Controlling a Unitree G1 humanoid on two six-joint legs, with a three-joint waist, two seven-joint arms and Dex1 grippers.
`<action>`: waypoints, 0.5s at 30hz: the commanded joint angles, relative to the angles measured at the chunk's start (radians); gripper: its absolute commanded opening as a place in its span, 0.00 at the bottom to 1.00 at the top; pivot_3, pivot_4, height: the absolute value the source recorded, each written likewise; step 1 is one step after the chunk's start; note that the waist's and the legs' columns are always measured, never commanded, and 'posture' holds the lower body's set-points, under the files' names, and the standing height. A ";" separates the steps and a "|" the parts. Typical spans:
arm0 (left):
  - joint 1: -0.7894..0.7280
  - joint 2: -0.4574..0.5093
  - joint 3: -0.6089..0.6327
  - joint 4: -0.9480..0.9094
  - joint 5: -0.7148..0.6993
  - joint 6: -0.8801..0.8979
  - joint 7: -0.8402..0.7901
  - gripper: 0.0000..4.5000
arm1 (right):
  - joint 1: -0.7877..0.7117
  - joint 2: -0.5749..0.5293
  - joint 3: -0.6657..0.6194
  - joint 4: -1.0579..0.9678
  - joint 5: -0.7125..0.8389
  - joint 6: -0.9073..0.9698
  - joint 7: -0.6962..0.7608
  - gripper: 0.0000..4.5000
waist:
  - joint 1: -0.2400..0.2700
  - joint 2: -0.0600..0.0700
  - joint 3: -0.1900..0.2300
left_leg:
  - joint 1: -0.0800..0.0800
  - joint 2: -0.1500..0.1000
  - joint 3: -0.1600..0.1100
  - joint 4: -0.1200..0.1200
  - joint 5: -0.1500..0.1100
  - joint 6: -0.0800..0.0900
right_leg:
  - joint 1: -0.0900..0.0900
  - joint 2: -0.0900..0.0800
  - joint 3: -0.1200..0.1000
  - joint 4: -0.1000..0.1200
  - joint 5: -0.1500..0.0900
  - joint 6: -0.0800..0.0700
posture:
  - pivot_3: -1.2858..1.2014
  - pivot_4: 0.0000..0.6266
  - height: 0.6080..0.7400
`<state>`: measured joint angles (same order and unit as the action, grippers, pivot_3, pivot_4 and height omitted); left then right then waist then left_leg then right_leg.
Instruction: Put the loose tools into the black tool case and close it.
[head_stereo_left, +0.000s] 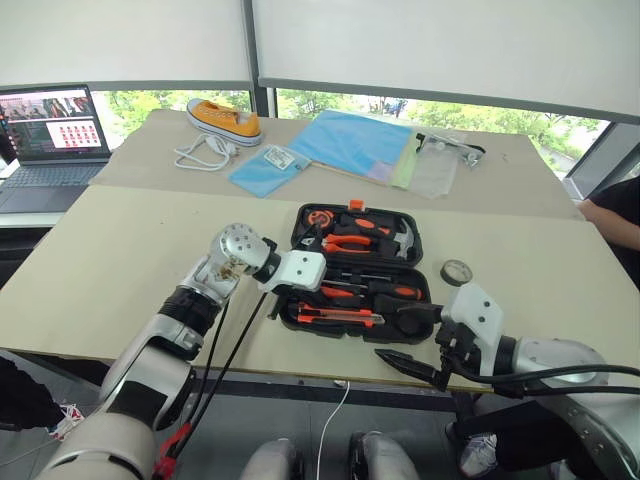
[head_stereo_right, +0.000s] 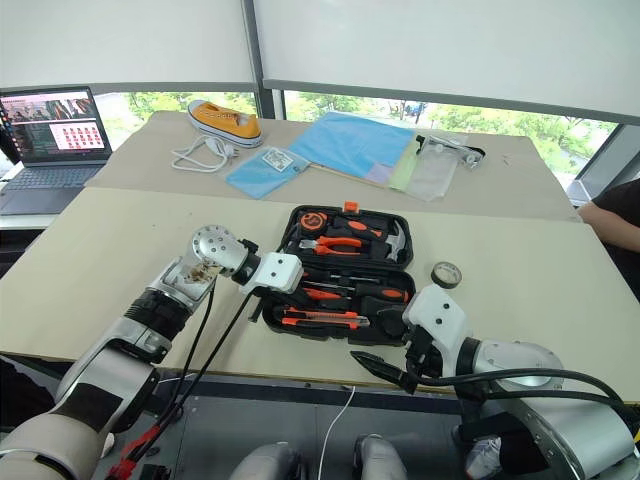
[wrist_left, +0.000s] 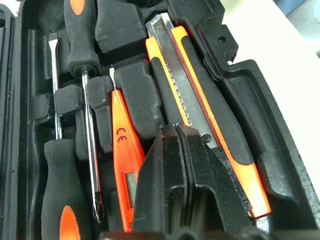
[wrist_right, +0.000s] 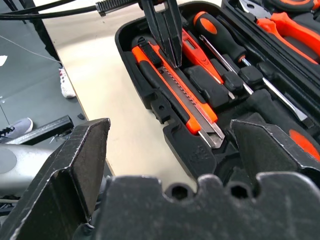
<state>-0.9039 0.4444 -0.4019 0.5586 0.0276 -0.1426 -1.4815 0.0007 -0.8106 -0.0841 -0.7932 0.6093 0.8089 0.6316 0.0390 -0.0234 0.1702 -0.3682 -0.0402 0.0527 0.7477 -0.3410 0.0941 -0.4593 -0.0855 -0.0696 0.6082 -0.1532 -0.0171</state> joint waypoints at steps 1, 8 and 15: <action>-0.017 0.015 0.091 -0.088 -0.135 0.200 -0.051 0.13 | 0.003 -0.020 -0.059 0.000 0.011 -0.002 0.009 1.00 | -0.001 0.000 0.000 | -0.001 0.000 0.000 0.000 0.000 0.000 | 0.000 0.000 0.000 0.000 0.000 0.000 | 0.52 0.24 0.84; 0.017 0.091 0.325 -0.317 -0.355 0.505 0.062 0.65 | -0.037 -0.158 -0.198 0.197 -0.024 -0.029 0.104 1.00 | -0.007 0.000 0.000 | -0.001 0.000 0.000 0.000 0.000 0.000 | -0.001 0.001 0.000 -0.001 0.000 0.000 | 0.52 0.24 0.84; 0.120 0.132 0.349 -0.527 -0.439 0.643 0.114 0.99 | -0.421 -0.219 0.063 0.721 -0.244 -0.119 0.202 1.00 | -0.027 0.001 0.001 | 0.001 -0.001 0.002 0.000 0.001 -0.002 | 0.000 0.001 0.001 0.000 0.000 0.000 | 0.52 0.24 0.84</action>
<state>-0.7856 0.5651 -0.0628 0.1007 -0.3870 0.4879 -1.3867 -0.3571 -1.0242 -0.0918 -0.1828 0.4346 0.7351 0.7920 0.0124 -0.0223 0.1713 -0.3678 -0.0408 0.0547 0.7472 -0.3393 0.0909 -0.4595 -0.0851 -0.0685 0.6076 -0.1533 -0.0169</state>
